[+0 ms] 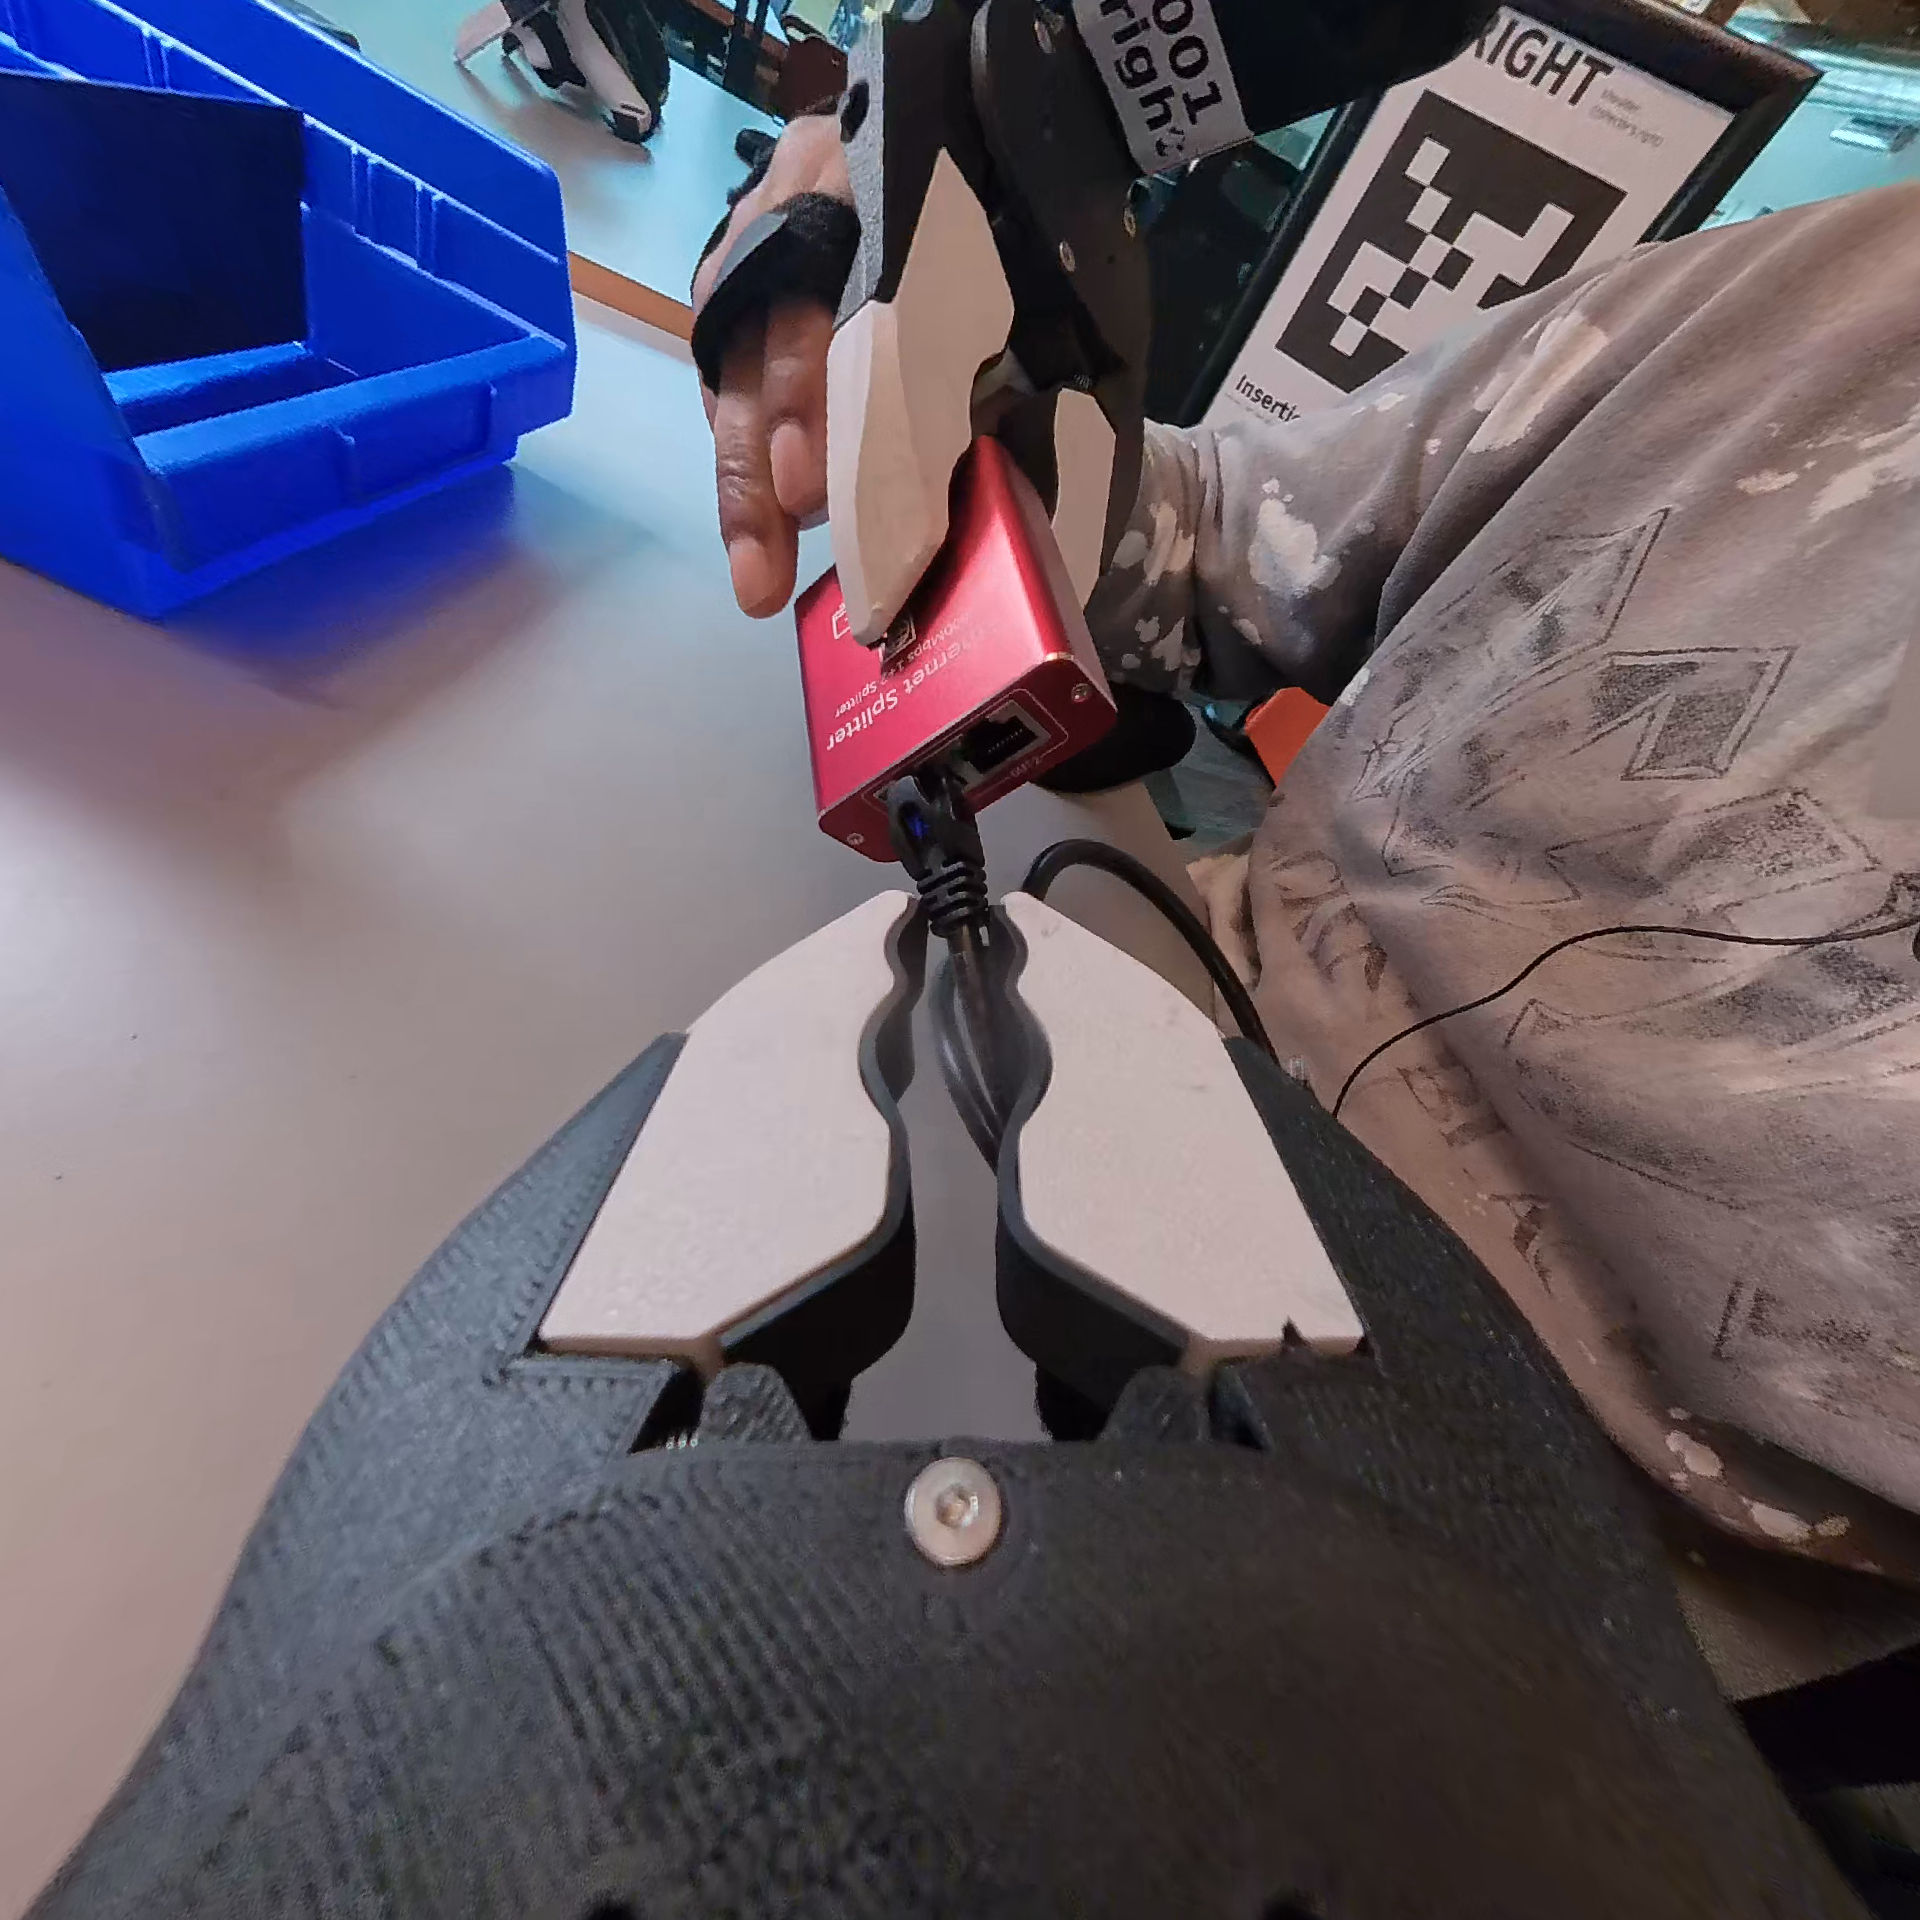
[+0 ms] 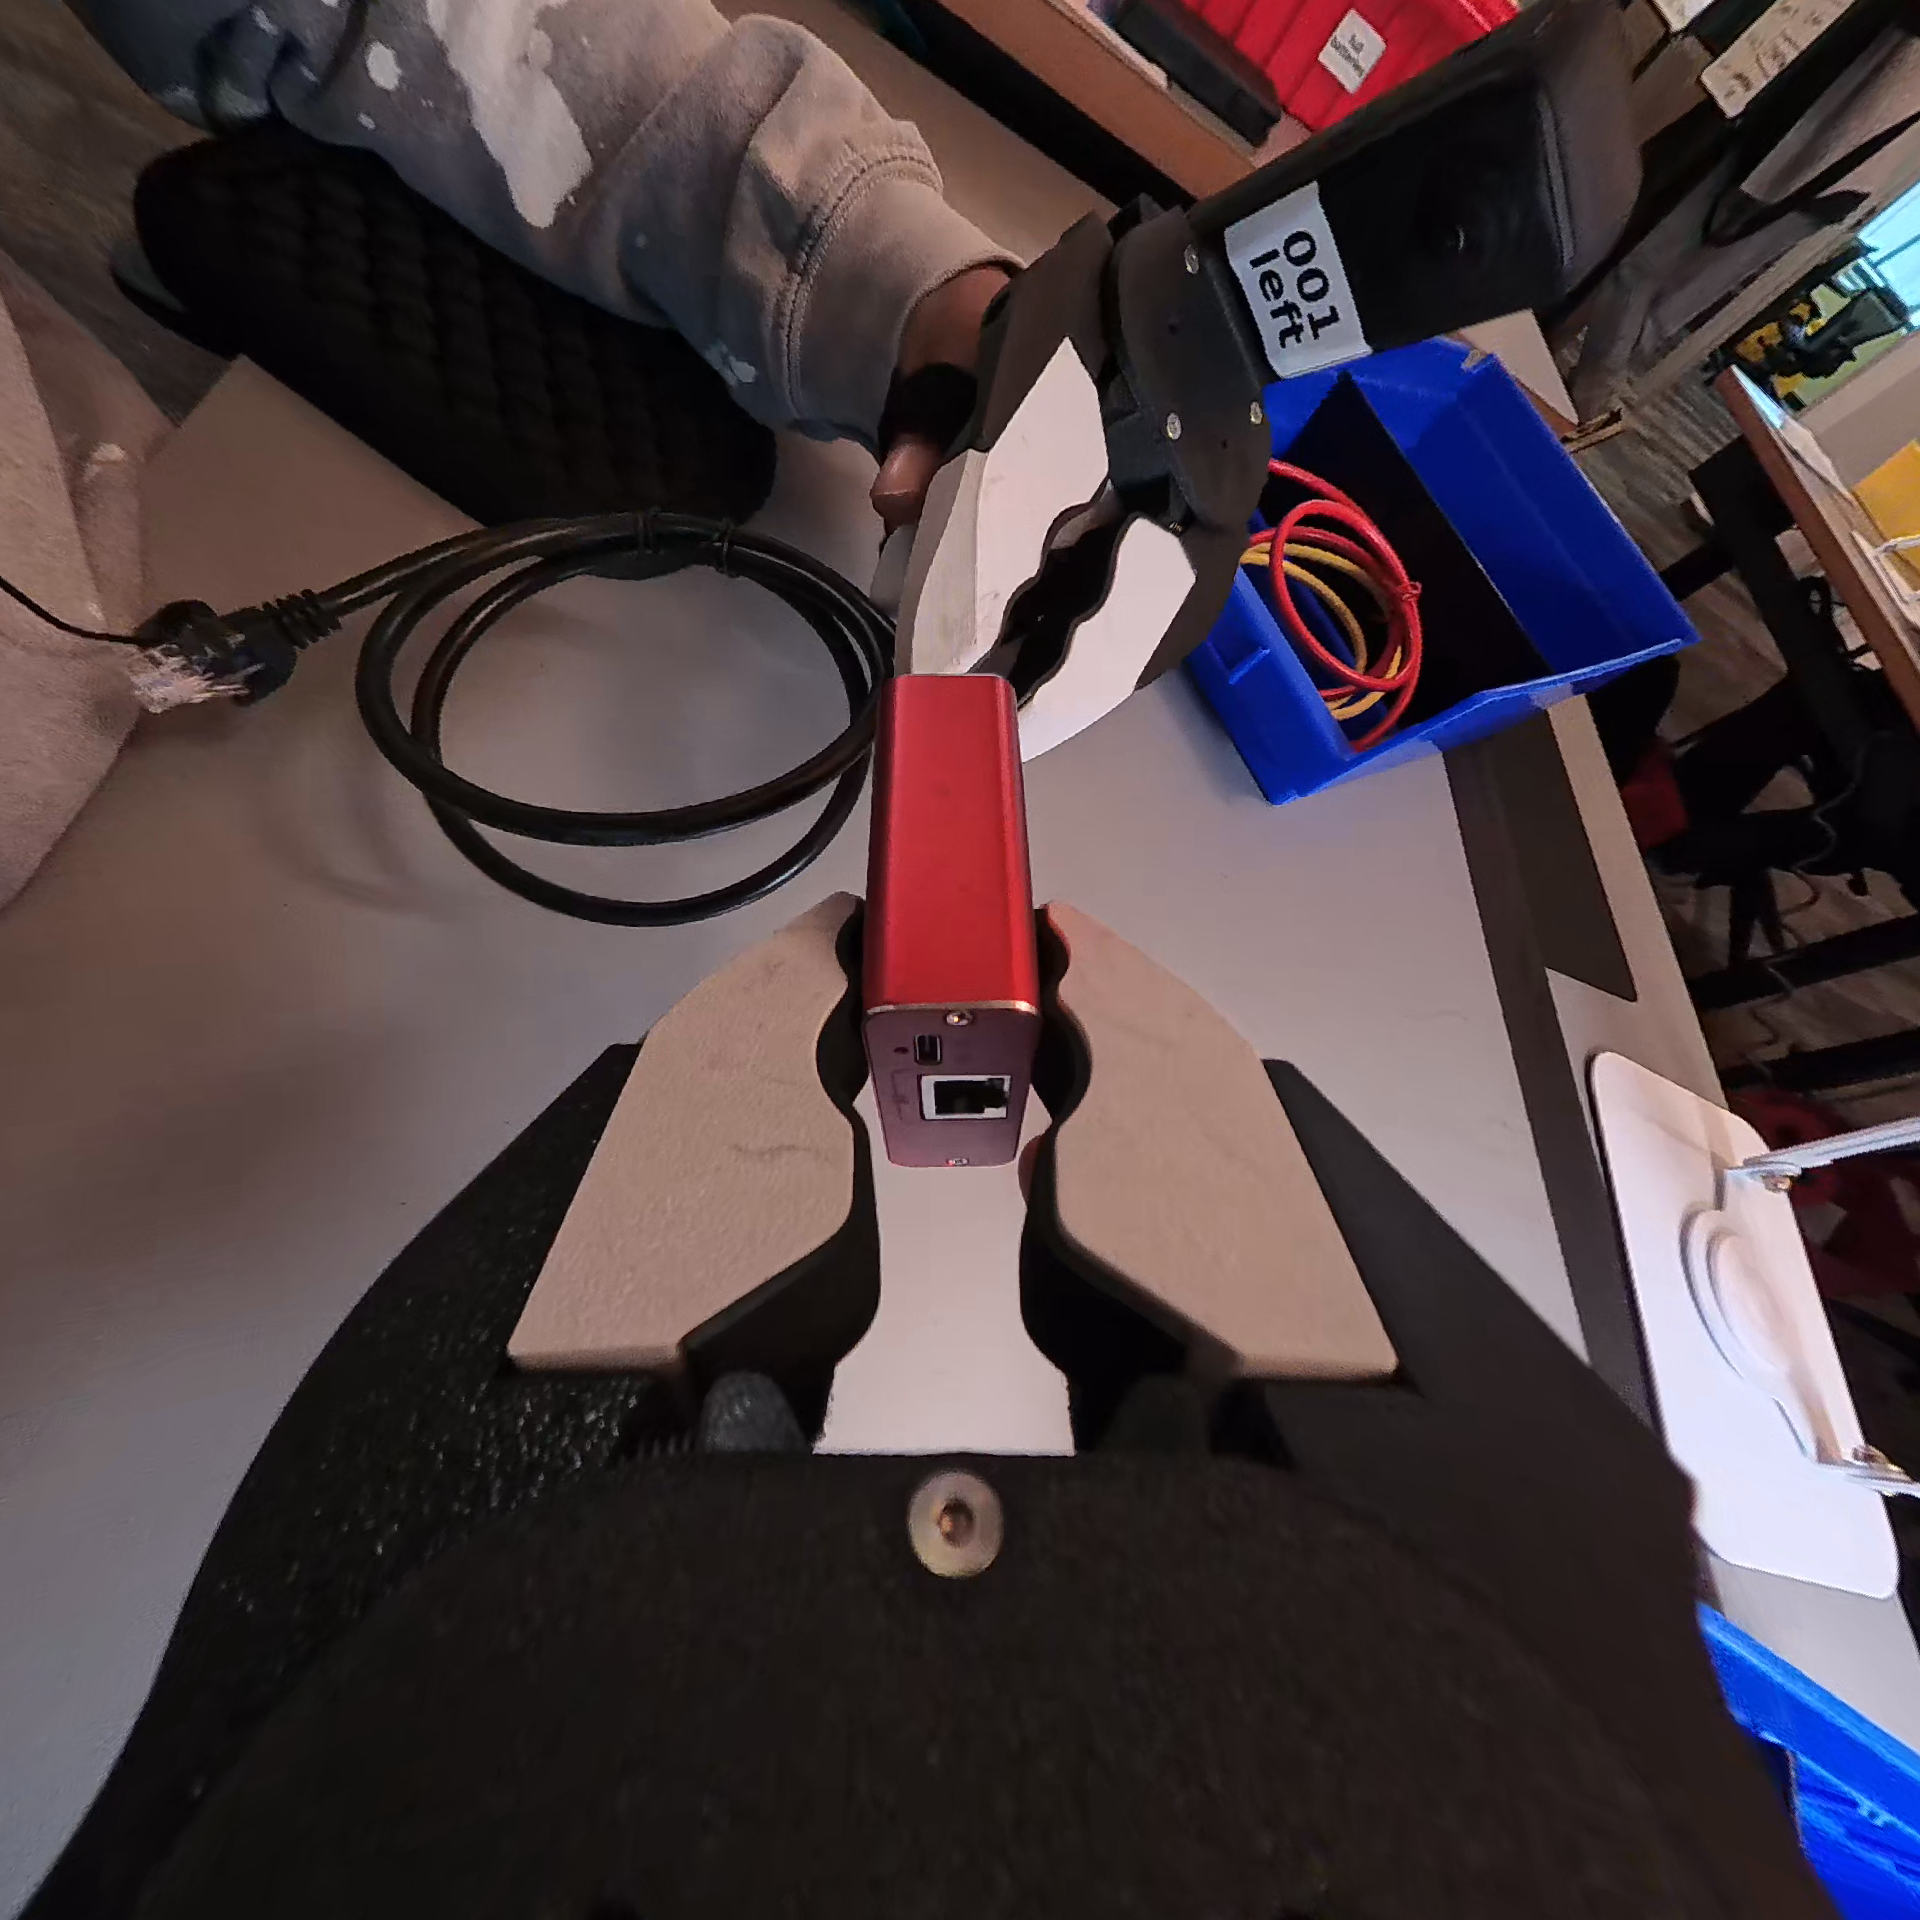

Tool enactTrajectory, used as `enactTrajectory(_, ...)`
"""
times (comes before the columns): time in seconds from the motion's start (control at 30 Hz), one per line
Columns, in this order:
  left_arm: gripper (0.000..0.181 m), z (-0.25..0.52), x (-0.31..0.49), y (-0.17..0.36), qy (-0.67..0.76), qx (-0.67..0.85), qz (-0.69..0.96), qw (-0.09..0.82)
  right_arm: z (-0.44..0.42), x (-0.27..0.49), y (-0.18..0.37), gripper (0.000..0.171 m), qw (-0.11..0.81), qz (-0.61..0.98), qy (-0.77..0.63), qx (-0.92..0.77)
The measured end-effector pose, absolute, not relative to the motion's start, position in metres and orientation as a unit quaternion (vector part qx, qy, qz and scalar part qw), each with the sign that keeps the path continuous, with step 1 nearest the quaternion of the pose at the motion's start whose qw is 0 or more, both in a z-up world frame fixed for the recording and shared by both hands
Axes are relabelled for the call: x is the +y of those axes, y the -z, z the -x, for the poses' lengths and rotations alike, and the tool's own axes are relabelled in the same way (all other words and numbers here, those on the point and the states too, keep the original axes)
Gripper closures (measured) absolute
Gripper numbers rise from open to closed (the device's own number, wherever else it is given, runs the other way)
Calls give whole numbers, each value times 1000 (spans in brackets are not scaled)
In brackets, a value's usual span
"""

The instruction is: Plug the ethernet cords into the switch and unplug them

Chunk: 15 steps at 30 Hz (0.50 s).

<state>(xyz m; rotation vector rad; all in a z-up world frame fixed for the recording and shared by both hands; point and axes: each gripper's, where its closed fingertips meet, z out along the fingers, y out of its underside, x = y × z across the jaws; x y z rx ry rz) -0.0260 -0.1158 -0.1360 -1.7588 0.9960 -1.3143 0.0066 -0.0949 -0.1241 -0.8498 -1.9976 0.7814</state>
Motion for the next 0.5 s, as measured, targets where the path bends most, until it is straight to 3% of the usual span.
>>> enactTrajectory(0.3, 153, 33, -112, 128, 503, 376, 676, 385, -9, -90, 127, 144, 410, 338, -298, -793)
enactTrajectory(0.5, 150, 80, -88, 88, 461, 312, 670, 492, -16, -85, 120, 144, 418, 345, -305, -783)
